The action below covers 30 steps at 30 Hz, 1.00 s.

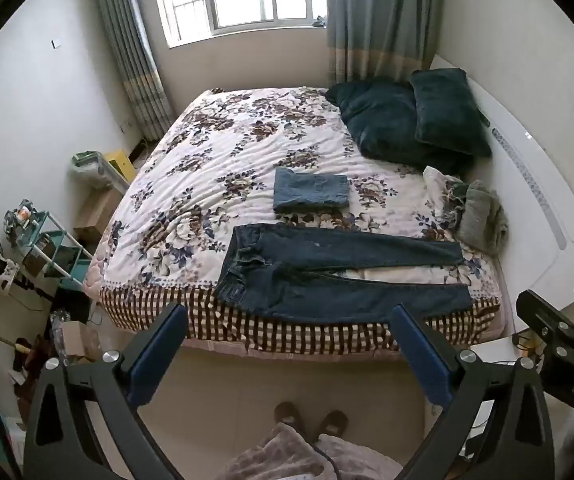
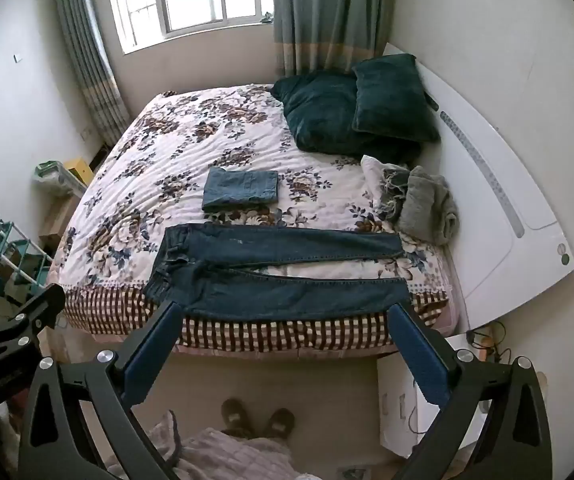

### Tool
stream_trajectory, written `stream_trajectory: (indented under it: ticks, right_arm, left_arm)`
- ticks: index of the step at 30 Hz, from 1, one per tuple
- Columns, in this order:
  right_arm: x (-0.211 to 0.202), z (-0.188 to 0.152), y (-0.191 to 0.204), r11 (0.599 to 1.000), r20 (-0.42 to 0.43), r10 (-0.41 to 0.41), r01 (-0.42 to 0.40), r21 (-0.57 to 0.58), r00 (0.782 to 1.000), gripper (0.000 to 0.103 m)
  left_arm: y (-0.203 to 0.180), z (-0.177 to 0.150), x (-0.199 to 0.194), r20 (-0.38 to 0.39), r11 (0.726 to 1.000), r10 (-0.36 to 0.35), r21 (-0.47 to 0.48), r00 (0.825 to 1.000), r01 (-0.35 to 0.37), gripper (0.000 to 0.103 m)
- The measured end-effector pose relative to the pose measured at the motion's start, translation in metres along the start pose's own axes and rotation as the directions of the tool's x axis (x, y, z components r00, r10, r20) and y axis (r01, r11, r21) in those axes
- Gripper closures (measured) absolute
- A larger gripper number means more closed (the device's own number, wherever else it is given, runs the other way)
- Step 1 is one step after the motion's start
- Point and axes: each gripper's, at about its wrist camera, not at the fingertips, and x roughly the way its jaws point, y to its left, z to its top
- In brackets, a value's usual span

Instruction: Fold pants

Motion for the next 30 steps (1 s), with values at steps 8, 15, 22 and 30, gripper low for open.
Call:
stream_trajectory:
  ticks: [8,15,22,30]
  right_arm:
    - [-0.001,-0.004,-0.001,1.0,-0.006,-0.013,0.013,-0.006,1.0,0.0]
    - [-0.001,-0.002,-0.008,1.0,-0.002,-0.002,0.002,-0.006,1.0,0.0]
    - [-0.008,-0.001,0.001,1.0,0.002,-0.003,0.003,-0.007,1.0,0.0]
    - [-0.012,0.006,0.0,1.0,0.001,0.002,-0.002,-0.011,1.0,0.0]
  left_arm:
    - [-0.005,0.002,-0.001,0.01,1.0,0.01,-0.002,1.0,-0.01,0.0]
    - [-0.01,0.006,-0.003,0.013,1.0,0.003,-0.002,1.0,-0.003,0.0]
    - [-0.01,0.008,-0.002,0.012,1.0,0.001,0.003,1.0,-0.001,0.0]
    - [-0.008,0.011,-0.006,0.015,1.0,-0.002,0.001,1.0,0.002,0.0]
